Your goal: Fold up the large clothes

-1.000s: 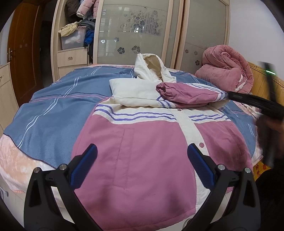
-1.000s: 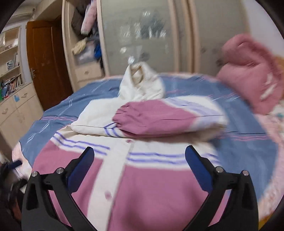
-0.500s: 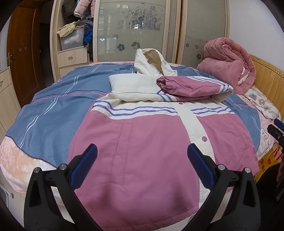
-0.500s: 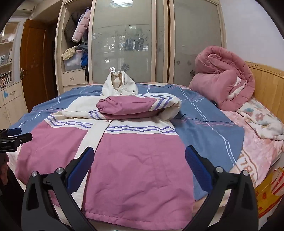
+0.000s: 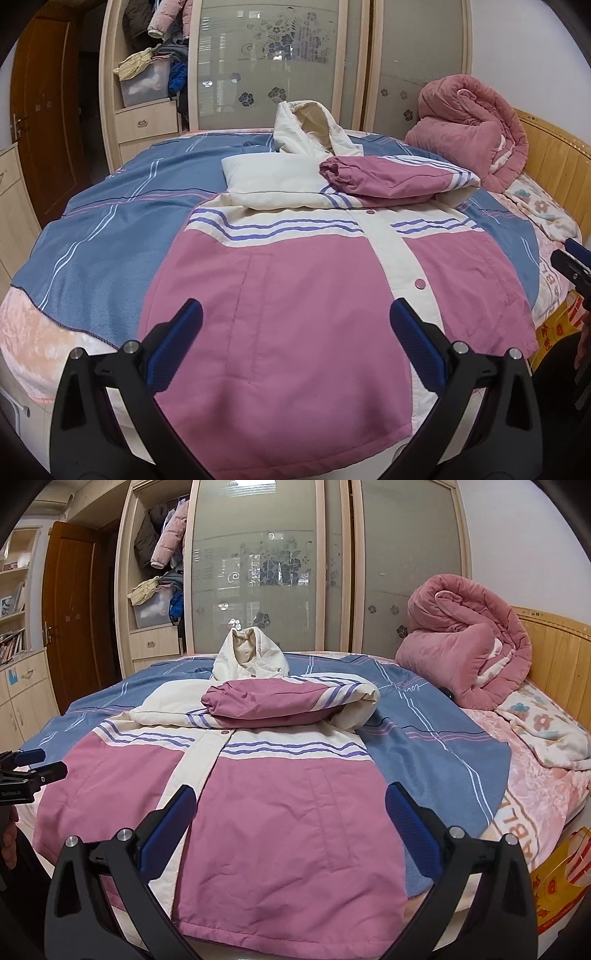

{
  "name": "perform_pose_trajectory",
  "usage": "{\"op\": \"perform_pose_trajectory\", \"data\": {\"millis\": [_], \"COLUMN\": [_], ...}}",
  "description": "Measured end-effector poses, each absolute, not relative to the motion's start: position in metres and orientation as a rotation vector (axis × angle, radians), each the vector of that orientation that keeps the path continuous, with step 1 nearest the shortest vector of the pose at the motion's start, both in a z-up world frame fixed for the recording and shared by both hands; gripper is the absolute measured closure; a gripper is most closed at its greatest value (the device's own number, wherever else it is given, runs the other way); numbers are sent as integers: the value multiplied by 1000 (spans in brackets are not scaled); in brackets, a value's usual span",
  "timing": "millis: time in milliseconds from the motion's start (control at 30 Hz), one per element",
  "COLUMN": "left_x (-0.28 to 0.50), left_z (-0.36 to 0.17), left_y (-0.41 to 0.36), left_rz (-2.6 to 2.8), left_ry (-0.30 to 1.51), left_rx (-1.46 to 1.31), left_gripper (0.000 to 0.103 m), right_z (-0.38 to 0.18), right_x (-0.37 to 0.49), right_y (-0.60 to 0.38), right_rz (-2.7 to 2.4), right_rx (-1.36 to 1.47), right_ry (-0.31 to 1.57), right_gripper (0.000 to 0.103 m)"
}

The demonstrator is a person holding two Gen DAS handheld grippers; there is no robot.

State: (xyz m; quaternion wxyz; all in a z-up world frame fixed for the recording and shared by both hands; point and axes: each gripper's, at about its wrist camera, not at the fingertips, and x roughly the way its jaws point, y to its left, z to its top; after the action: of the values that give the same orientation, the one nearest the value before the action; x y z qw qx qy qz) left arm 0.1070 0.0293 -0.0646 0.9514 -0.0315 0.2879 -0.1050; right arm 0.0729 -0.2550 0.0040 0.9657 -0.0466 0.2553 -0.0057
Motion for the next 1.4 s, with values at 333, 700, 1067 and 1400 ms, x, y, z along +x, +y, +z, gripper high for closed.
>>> {"op": "perform_pose_trajectory", "data": {"millis": [333, 700, 1067, 1400], "left_x": [96, 94, 96, 99], "left_z": [-52, -49, -54, -59], "left_y": [33, 25, 16, 11], "left_rz": [-241, -278, -291, -331], "left_ry": [526, 508, 529, 547], "left_rx": [-118, -105, -87, -92], "left_gripper": [2, 2, 2, 2], "right_z": [4, 3, 3, 2], "right_x": [74, 77, 76, 76], "right_y": [-252, -250, -252, -254], "right_rz": [-6, 0, 0, 1], "right_rx": [-94, -93, -77, -77], "right_ry": [514, 519, 511, 515], "right_gripper": [1, 1, 1, 1]}}
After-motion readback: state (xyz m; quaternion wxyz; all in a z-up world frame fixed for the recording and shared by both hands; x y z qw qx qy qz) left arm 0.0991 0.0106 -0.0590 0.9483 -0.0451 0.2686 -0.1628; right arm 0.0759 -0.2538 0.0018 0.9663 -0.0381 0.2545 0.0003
